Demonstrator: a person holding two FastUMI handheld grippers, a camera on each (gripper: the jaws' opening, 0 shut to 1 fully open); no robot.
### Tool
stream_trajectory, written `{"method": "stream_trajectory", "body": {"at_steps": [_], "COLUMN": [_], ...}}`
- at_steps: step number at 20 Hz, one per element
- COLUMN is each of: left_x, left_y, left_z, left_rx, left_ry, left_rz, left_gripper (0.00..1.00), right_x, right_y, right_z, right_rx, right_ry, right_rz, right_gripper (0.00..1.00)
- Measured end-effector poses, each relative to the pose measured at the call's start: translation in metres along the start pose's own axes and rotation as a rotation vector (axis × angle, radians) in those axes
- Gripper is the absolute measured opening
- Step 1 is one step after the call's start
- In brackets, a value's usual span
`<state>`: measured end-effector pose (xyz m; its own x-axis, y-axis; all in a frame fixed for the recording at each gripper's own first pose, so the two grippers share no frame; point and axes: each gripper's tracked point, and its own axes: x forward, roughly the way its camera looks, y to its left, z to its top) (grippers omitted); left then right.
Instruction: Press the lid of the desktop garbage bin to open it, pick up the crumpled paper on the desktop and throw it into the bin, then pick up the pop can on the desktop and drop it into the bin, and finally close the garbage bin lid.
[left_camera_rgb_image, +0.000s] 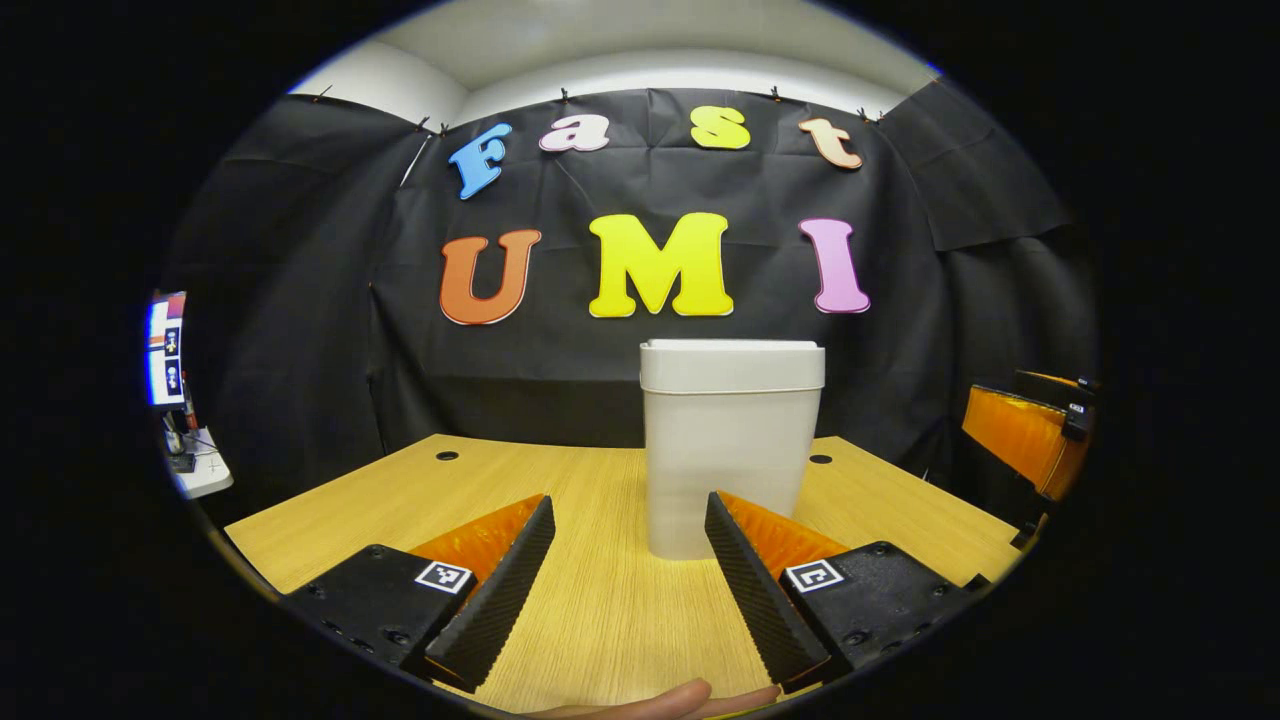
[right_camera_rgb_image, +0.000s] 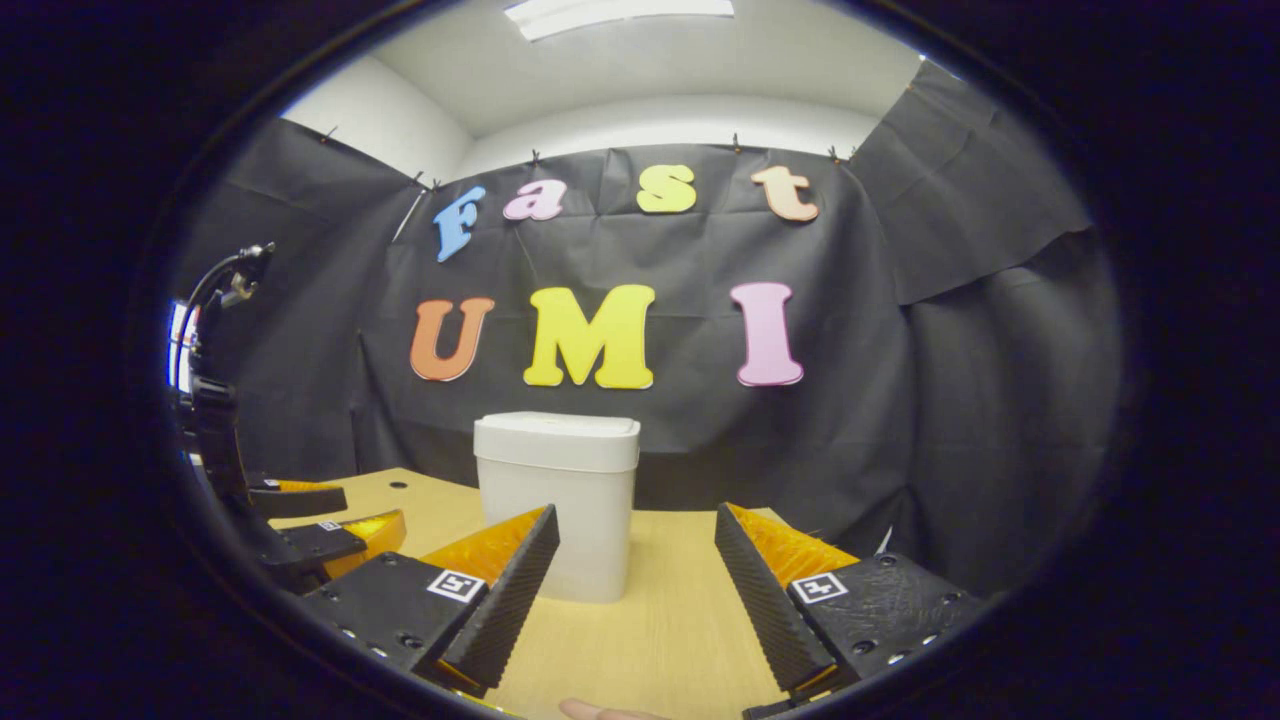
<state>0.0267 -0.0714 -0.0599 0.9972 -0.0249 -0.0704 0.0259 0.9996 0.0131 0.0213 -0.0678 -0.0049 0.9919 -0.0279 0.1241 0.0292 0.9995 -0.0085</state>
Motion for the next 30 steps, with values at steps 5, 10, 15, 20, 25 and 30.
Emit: {"method": "stream_trajectory", "body": {"at_steps": [5, 10, 15, 20, 25, 30], "left_x": [-0.003, -0.006, -0.008, -0.007, -0.005, -0.005], "left_y": [-0.007, -0.014, -0.022, -0.026, -0.025, -0.027], "left_z": [0.004, 0.005, 0.007, 0.000, -0.001, -0.005], "left_rx": [0.022, 0.056, 0.078, 0.066, 0.067, 0.076], "left_ry": [-0.018, -0.042, -0.054, -0.037, -0.031, -0.022], "left_rz": [-0.012, -0.027, -0.047, -0.057, -0.052, -0.052], "left_gripper": [0.98, 0.98, 0.98, 0.98, 0.98, 0.98], "right_x": [-0.001, -0.001, -0.002, 0.000, 0.001, 0.002], "right_y": [0.002, 0.010, 0.012, 0.009, 0.009, 0.010], "right_z": [-0.001, -0.002, -0.004, -0.005, -0.009, -0.012], "right_rx": [-0.007, -0.023, -0.028, -0.026, -0.029, -0.036], "right_ry": [0.004, 0.007, 0.012, 0.020, 0.028, 0.039], "right_rz": [0.004, 0.024, 0.033, 0.030, 0.029, 0.034], "right_gripper": [0.95, 0.95, 0.95, 0.95, 0.95, 0.95]}}
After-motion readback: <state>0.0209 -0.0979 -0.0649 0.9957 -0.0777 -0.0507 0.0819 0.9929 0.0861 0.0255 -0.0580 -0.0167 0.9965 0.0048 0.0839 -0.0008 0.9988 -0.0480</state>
